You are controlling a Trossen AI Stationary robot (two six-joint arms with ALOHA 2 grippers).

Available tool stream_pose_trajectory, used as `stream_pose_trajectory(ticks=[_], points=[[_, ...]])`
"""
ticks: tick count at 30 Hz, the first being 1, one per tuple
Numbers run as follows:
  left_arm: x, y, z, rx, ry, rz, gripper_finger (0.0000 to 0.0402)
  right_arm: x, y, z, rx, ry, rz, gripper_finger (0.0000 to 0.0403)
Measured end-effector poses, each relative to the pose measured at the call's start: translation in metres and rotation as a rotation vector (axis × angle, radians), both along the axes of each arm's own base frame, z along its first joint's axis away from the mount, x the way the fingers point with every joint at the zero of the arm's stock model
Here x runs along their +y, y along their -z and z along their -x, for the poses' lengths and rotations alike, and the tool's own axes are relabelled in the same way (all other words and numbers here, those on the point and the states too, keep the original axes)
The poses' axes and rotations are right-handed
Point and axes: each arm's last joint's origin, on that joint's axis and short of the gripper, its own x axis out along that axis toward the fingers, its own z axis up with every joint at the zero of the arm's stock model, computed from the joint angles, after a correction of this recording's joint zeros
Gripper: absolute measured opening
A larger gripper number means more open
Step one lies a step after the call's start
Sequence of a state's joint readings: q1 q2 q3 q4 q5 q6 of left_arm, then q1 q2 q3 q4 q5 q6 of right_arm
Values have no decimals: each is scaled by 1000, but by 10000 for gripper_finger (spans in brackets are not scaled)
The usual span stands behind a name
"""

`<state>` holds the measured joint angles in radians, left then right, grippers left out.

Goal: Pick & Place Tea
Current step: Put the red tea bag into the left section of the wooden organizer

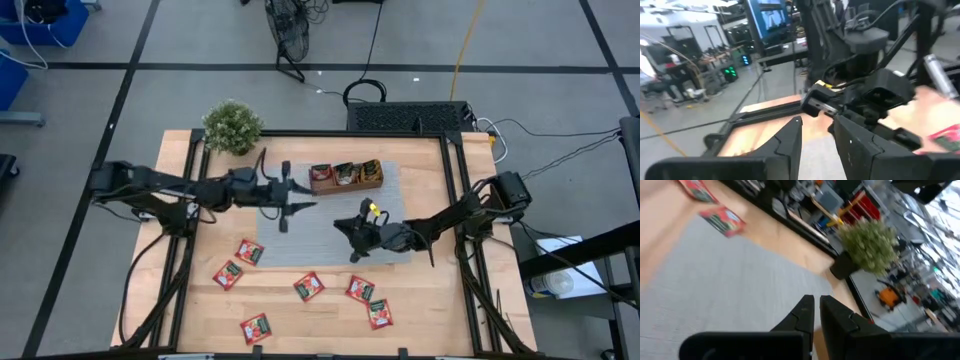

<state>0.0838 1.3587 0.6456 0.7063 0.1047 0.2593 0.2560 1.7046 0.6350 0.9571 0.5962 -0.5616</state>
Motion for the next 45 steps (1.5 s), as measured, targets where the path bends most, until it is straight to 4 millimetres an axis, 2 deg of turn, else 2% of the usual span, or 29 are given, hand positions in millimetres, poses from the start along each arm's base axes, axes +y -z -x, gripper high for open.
stream_pose_trajectory(ticks=[3,7,13,19,24,26,29,33,35,38,45], points=[[-9,-11,9,-6,30,33,118,15,-6,4,-26,-68,-14,18],[-16,-25,24,5,51,47,118,44,-12,14,-58,-210,-134,18],[-15,-46,53,0,0,57,118,88,-27,44,0,-375,-271,18],[-15,-56,64,-40,0,139,118,131,-60,66,305,-372,-419,35],[-15,-58,65,-54,0,126,118,184,-87,75,536,-390,-451,97],[-15,-58,64,-57,1,129,118,200,-84,78,640,-356,-408,127],[-15,-57,64,-51,0,130,118,217,-61,80,827,-273,-378,162],[-15,-58,64,-55,1,130,118,225,-18,76,984,-202,-318,188],[-15,-58,64,-62,1,131,118,223,-5,70,1009,-181,-288,193],[-15,-58,64,-61,1,132,118,217,1,62,1025,-153,-289,192],[-15,-58,64,-61,1,132,118,208,1,50,1124,-123,-479,176]])
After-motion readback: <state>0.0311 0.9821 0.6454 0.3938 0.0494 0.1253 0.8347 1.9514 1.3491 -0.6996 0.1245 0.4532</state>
